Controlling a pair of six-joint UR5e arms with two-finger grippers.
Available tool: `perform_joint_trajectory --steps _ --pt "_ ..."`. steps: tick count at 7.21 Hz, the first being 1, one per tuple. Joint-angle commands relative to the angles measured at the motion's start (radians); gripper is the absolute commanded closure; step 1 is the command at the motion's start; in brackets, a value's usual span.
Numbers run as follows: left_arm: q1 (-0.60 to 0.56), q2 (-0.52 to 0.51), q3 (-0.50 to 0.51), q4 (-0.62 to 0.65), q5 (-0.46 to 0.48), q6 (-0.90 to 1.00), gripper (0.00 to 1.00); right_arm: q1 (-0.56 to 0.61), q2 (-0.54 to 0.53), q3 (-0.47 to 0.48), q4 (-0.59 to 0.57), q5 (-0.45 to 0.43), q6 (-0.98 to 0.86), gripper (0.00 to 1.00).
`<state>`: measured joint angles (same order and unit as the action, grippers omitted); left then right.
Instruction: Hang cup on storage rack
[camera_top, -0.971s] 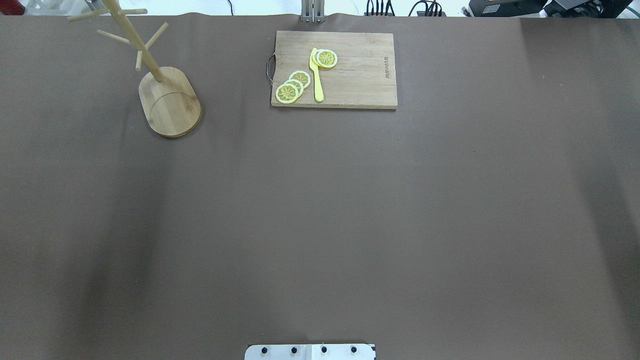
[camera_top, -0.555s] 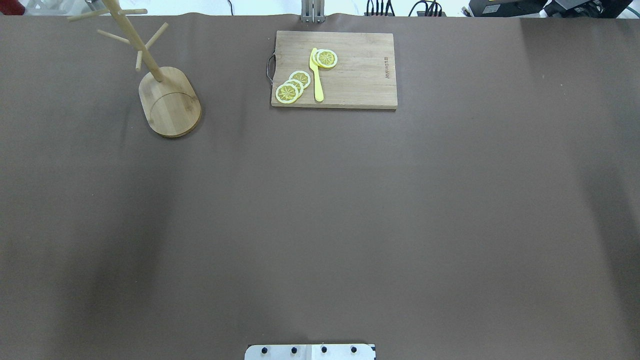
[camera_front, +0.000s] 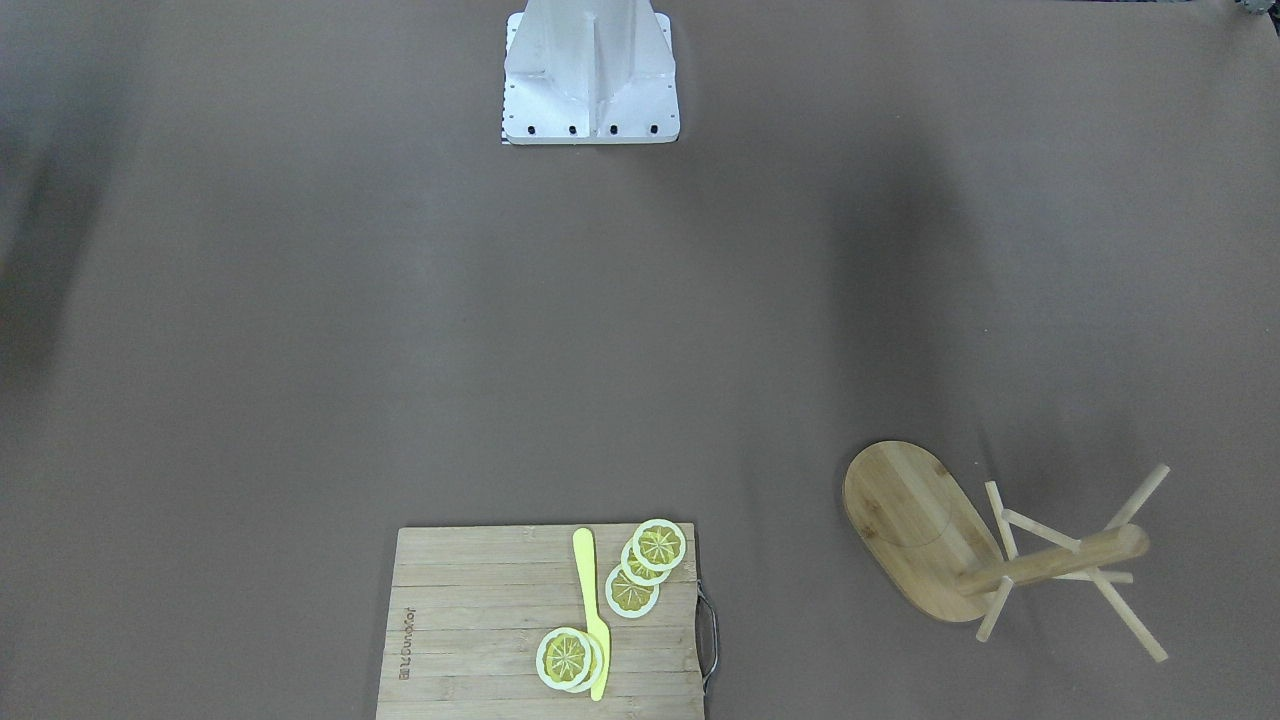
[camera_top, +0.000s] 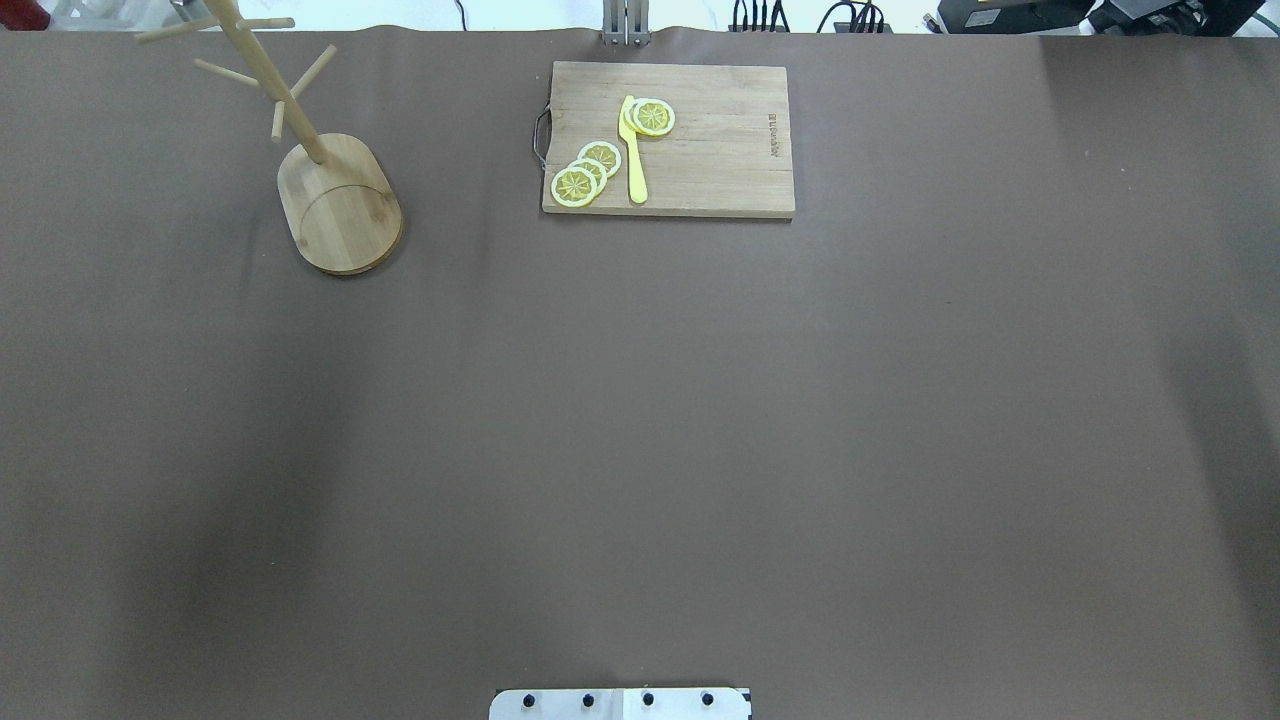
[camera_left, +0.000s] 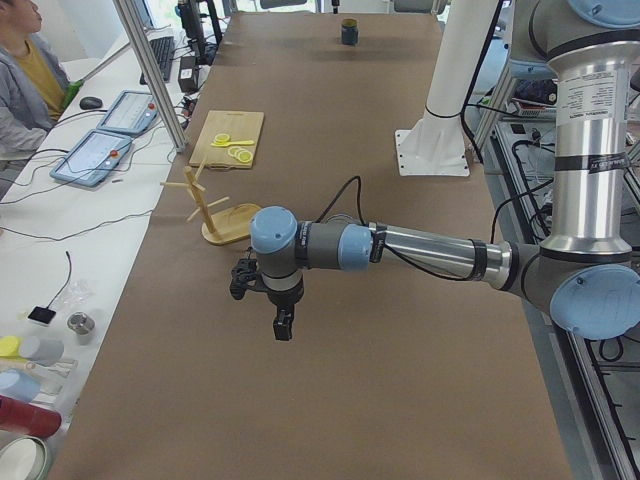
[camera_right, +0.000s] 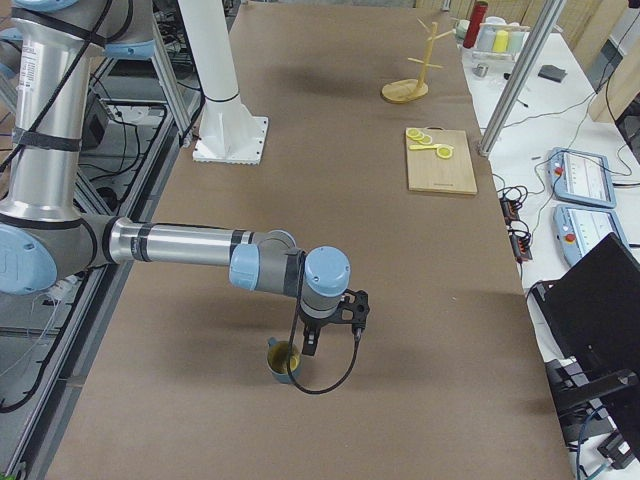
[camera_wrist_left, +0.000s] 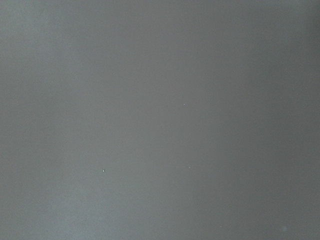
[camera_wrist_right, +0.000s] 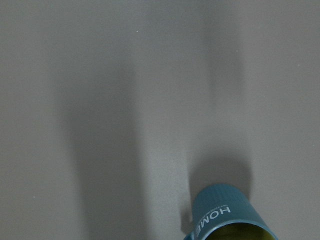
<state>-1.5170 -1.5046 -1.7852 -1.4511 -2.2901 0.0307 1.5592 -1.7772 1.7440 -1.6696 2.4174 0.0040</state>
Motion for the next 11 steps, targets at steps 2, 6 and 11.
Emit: perform_joint_trajectory --steps 2,6,11 --pt "-0.002 0.001 -0.019 0.0 0.003 0.0 0.02 -0.001 -0.008 0.014 0.002 0.048 0.008 0.0" --pt "-0.003 0.015 -0.046 0.0 0.003 0.0 0.02 -0.002 -0.114 0.008 0.194 -0.073 0.037 0.0" --pt "-0.003 0.015 -0.048 0.0 0.006 0.0 0.02 -0.004 -0.13 -0.179 0.369 -0.043 0.044 0.02"
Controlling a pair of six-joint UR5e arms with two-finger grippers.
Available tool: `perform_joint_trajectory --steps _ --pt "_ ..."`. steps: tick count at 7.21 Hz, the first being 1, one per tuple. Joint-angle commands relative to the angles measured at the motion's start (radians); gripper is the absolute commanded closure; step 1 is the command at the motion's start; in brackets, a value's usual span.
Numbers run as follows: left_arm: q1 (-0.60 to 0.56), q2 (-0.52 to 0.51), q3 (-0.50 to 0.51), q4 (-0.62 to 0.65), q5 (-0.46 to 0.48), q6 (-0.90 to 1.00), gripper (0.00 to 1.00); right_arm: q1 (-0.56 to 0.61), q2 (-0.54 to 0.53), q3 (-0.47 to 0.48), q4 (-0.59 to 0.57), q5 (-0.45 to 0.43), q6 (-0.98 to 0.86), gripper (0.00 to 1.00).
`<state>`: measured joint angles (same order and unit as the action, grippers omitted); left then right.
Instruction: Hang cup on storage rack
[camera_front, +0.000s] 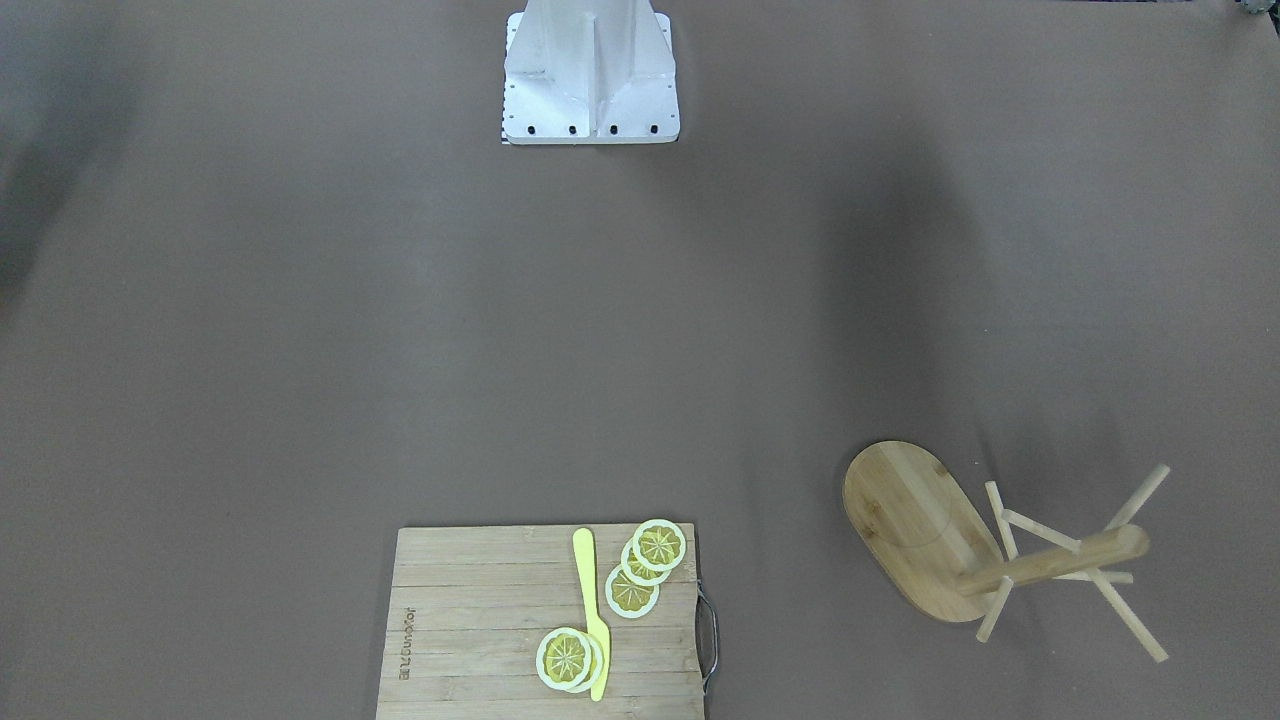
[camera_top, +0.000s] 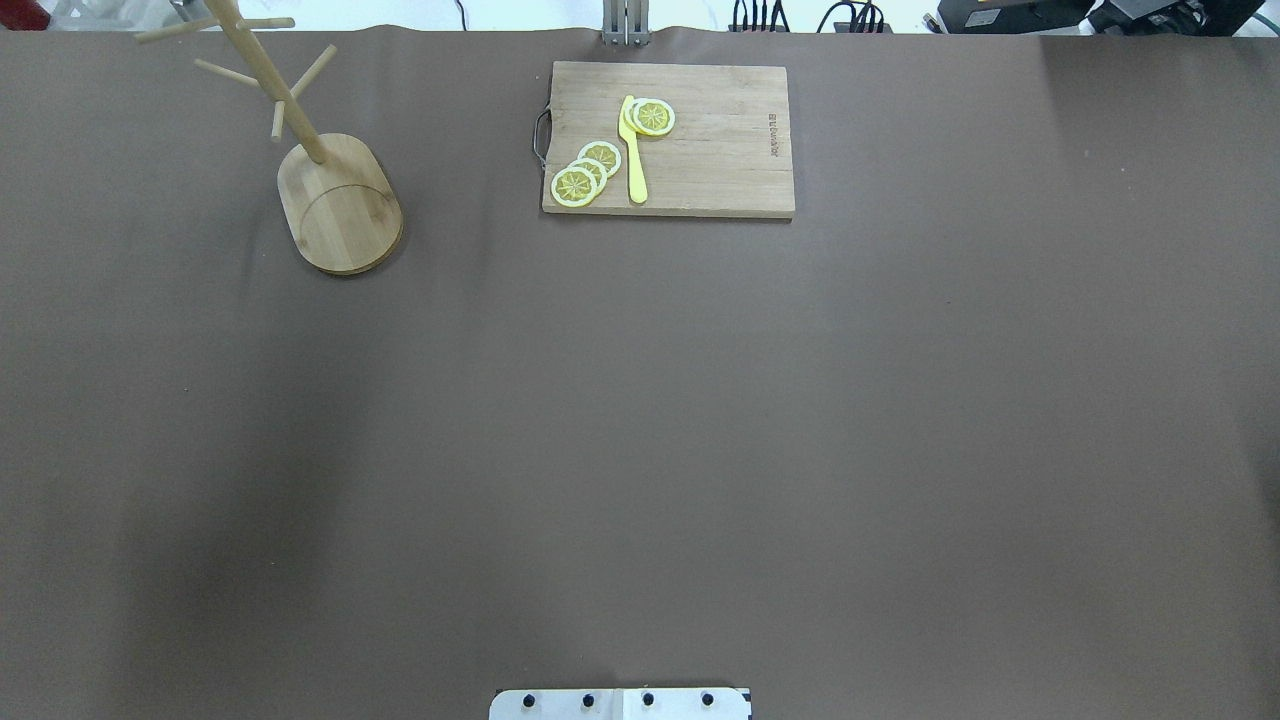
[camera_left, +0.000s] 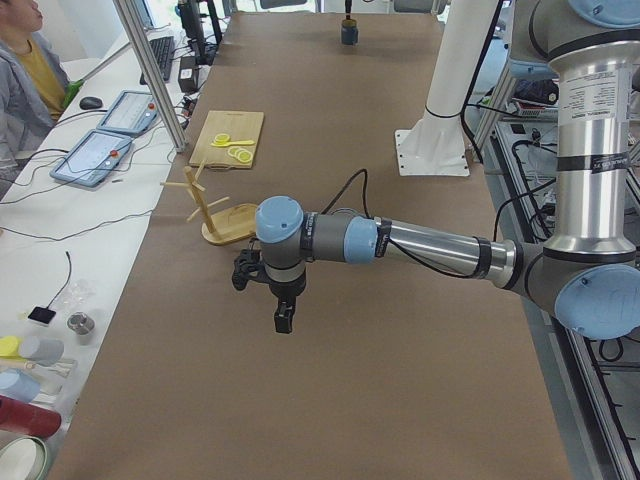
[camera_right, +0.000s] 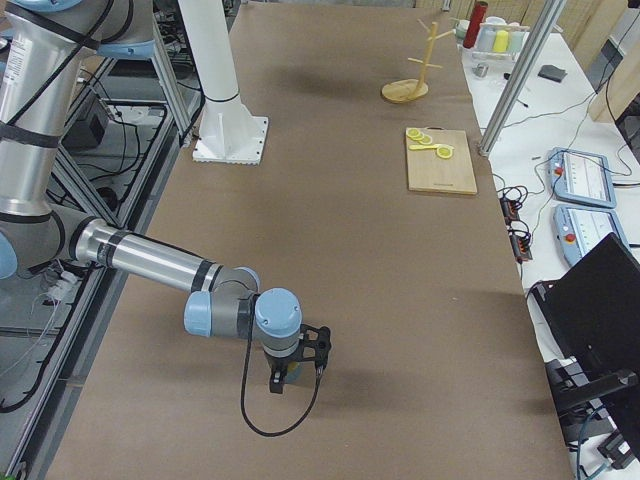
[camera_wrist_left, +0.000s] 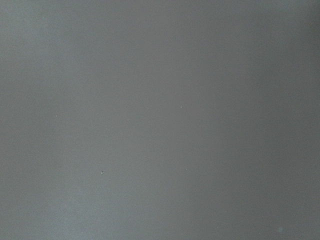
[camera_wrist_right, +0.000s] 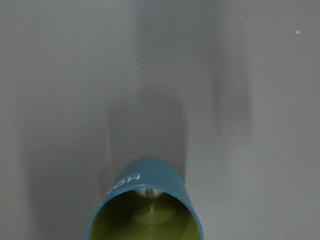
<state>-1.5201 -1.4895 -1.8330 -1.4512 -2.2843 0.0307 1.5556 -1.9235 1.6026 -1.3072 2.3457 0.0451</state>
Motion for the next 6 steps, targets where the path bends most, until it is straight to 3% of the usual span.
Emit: perform_joint_trajectory --steps 1,2,4,6 --pt "0.0 0.0 0.0 0.0 -0.001 0.0 0.02 0.0 0.021 -0.044 0.005 0.029 0.001 0.06" --pt "0.0 0.0 0.001 0.0 -0.001 0.0 0.02 -0.002 0.023 -0.046 0.006 0.029 0.004 0.13" --pt "0.0 0.0 0.0 0.003 -0.003 0.0 0.02 -0.014 0.024 -0.058 0.006 0.021 0.004 0.14" --pt "0.0 0.0 -0.002 0.008 -0.006 -0.009 0.02 -0.028 0.026 -0.067 0.006 0.017 0.002 0.21"
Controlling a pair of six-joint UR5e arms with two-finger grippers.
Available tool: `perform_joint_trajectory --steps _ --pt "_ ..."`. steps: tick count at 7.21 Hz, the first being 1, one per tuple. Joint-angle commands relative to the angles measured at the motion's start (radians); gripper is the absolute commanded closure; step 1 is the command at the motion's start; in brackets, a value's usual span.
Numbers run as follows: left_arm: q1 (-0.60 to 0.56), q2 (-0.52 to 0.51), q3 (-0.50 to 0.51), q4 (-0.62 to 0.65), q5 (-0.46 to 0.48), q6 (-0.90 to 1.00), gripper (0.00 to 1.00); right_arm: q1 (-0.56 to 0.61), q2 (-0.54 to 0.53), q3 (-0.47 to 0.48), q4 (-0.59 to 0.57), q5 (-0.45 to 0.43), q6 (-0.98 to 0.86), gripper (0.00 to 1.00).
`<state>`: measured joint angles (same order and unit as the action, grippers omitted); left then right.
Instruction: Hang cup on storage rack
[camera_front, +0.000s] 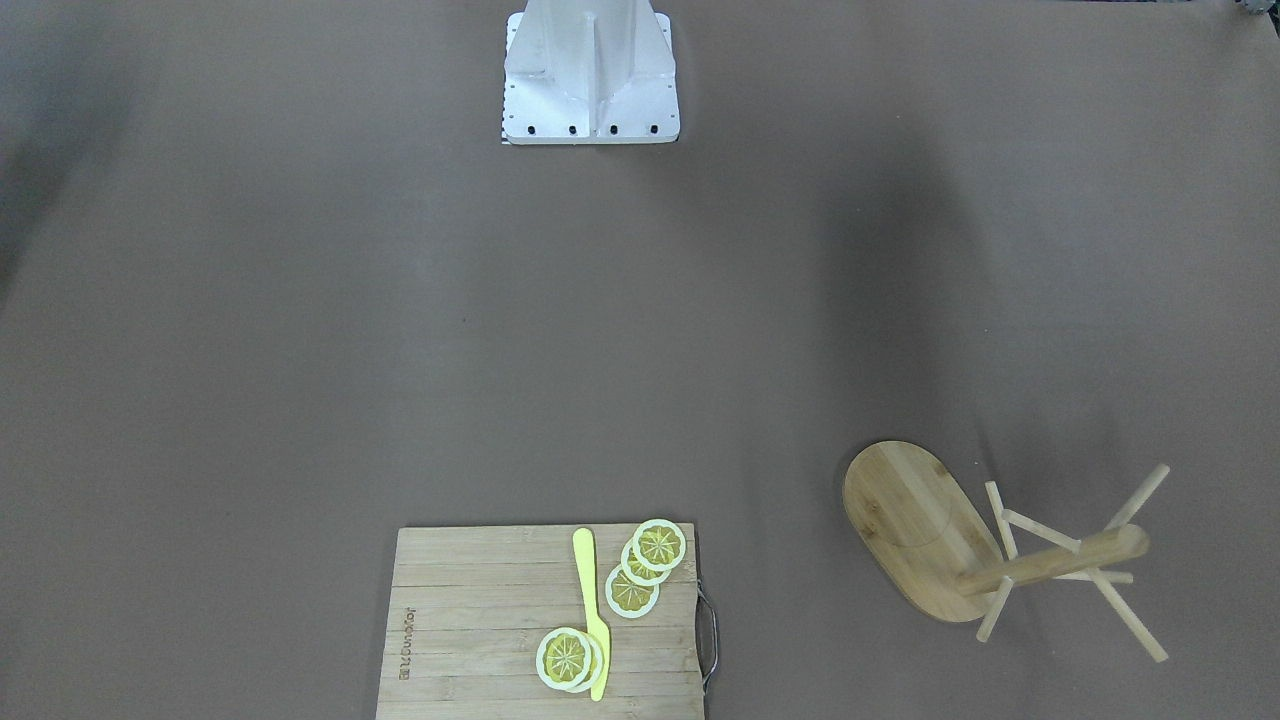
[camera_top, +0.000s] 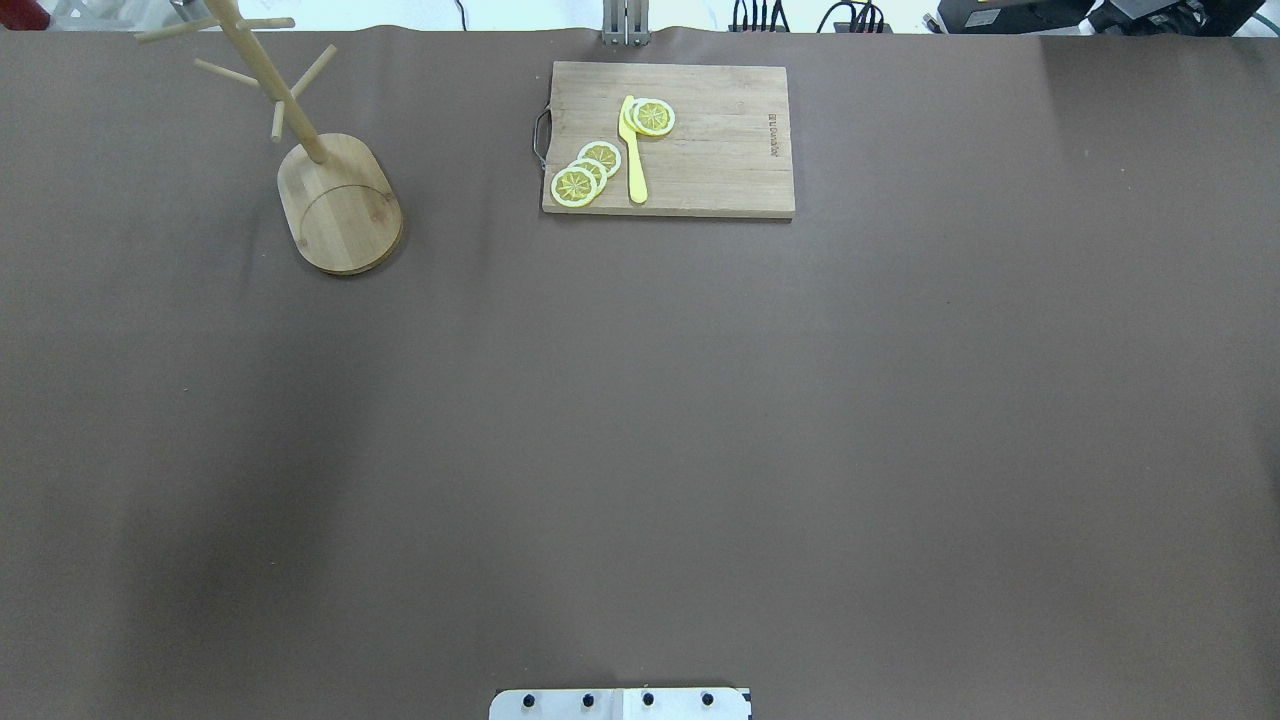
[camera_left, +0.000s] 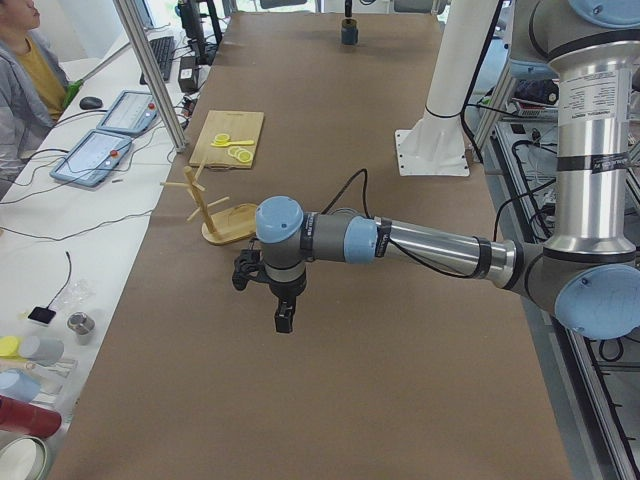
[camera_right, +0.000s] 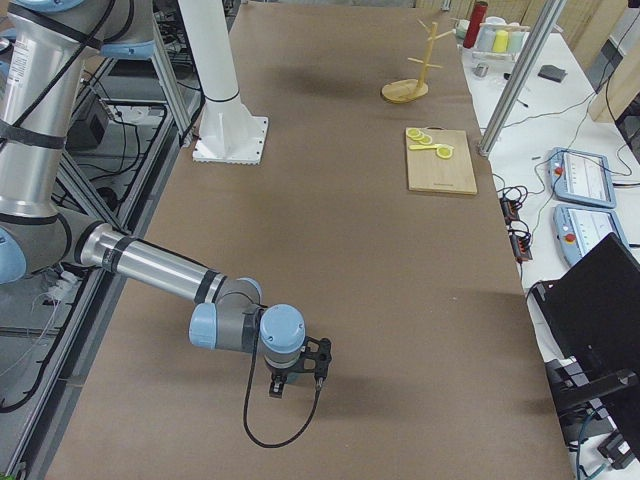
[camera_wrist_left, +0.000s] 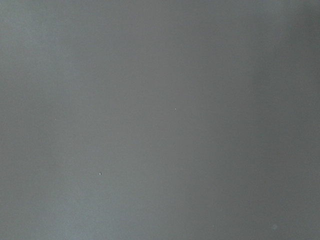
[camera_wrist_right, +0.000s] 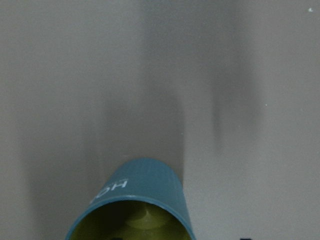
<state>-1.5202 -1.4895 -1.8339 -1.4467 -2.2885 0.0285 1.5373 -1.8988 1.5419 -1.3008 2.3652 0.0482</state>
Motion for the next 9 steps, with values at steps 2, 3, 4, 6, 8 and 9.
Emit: perform_joint_trajectory --steps 2,3,4,6,8,9 --pt "-0.006 0.002 0.002 0.003 -0.044 -0.009 0.02 -0.016 0.009 -0.008 0.0 -0.001 0.001 0.88" --pt "-0.012 0.015 0.002 -0.003 -0.052 -0.009 0.02 -0.019 0.01 -0.008 -0.002 -0.003 -0.001 1.0" --pt "-0.012 0.018 -0.002 -0.006 -0.052 -0.009 0.02 -0.019 0.013 -0.008 -0.002 -0.003 -0.001 1.0" --pt "-0.012 0.014 -0.016 -0.011 -0.095 -0.022 0.02 -0.028 0.055 -0.002 -0.003 0.015 0.005 1.0" --pt "-0.011 0.015 -0.015 -0.114 -0.103 -0.039 0.03 -0.058 0.142 0.0 -0.011 0.069 0.005 1.0" --pt "-0.012 0.02 -0.016 -0.164 -0.105 -0.042 0.02 -0.083 0.179 0.003 -0.009 0.083 0.007 1.0"
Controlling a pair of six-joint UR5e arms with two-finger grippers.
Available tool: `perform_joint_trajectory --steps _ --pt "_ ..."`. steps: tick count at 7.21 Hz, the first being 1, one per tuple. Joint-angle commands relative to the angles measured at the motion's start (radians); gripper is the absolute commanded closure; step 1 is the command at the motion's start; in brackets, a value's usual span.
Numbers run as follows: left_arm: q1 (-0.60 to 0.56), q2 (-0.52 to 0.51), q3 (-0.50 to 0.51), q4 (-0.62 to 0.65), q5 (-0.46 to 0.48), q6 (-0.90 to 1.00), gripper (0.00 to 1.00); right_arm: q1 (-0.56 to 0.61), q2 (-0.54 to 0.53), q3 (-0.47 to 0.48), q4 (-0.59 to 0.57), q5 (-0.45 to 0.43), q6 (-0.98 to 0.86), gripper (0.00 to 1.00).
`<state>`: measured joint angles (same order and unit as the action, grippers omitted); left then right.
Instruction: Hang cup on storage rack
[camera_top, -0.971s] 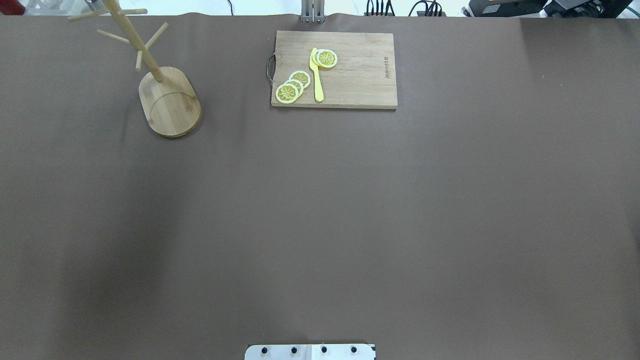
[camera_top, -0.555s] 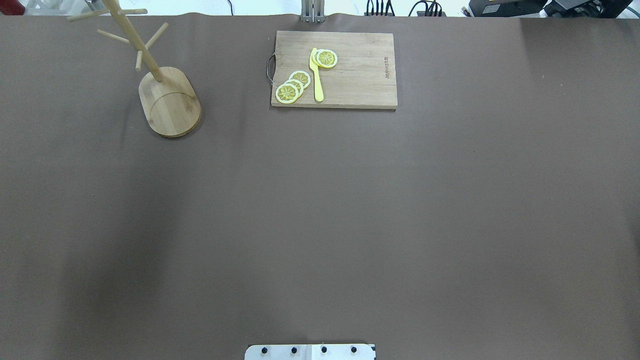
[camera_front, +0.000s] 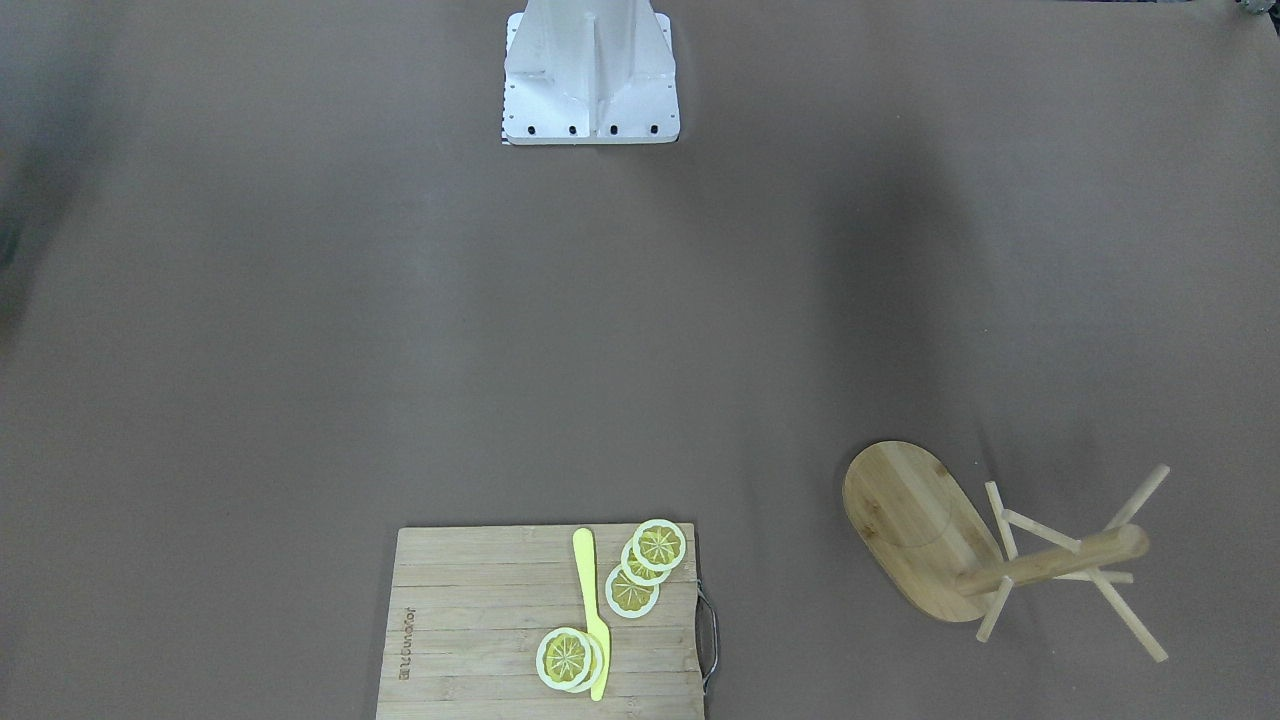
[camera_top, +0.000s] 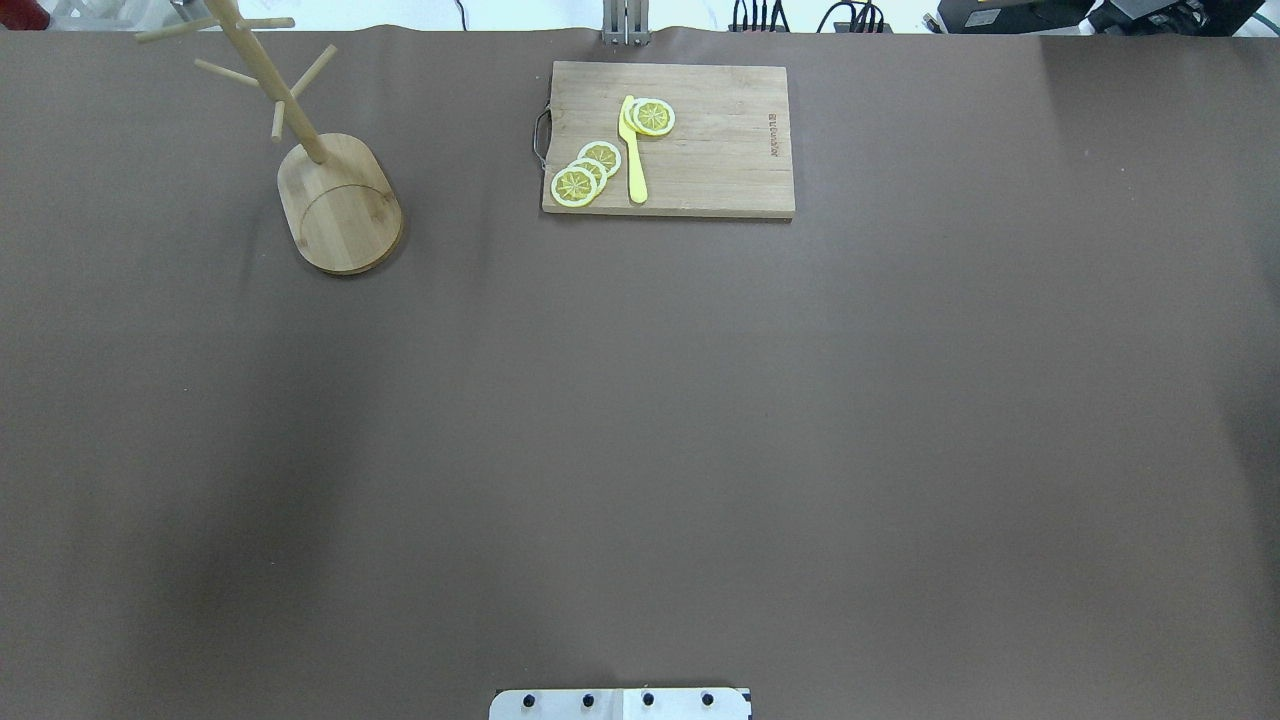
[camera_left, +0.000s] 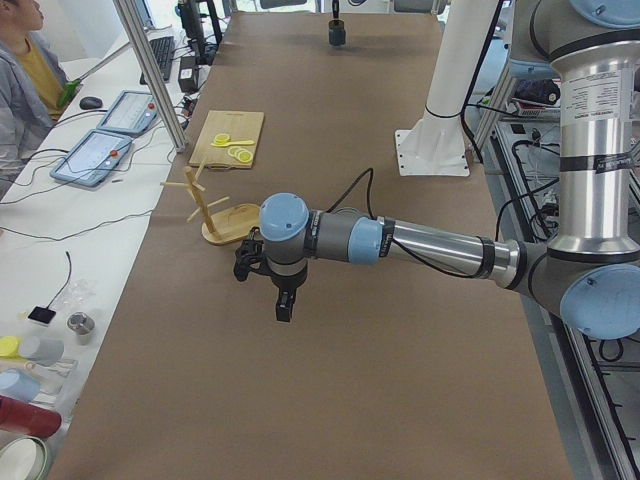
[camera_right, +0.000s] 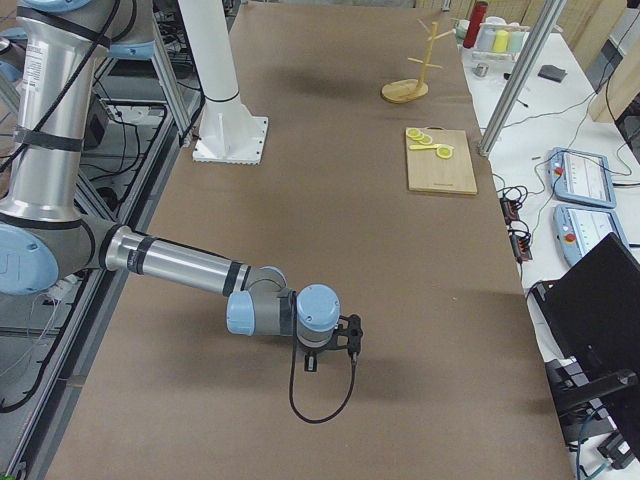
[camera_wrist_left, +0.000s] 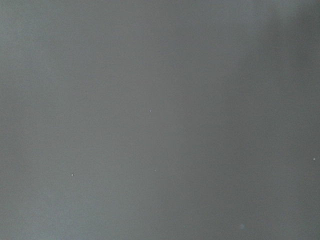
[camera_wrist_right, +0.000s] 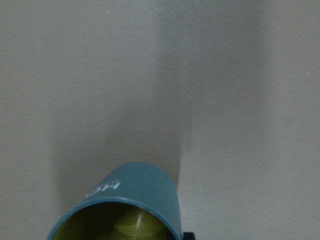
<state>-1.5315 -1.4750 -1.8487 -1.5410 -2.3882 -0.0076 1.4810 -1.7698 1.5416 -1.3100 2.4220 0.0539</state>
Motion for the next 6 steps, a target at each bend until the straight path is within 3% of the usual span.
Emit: perform_joint_trajectory --steps 1,4,6 --pt "0.001 0.012 -0.003 -0.079 -0.018 -0.005 0.02 -0.065 0.078 0.027 0.001 0.037 0.027 1.0" --pt "0.004 0.01 0.003 -0.155 -0.043 -0.012 0.03 -0.268 0.131 0.234 0.005 0.028 0.302 1.0" --pt "0.005 0.01 0.005 -0.162 -0.043 -0.011 0.03 -0.408 0.218 0.313 0.006 -0.007 0.496 1.0"
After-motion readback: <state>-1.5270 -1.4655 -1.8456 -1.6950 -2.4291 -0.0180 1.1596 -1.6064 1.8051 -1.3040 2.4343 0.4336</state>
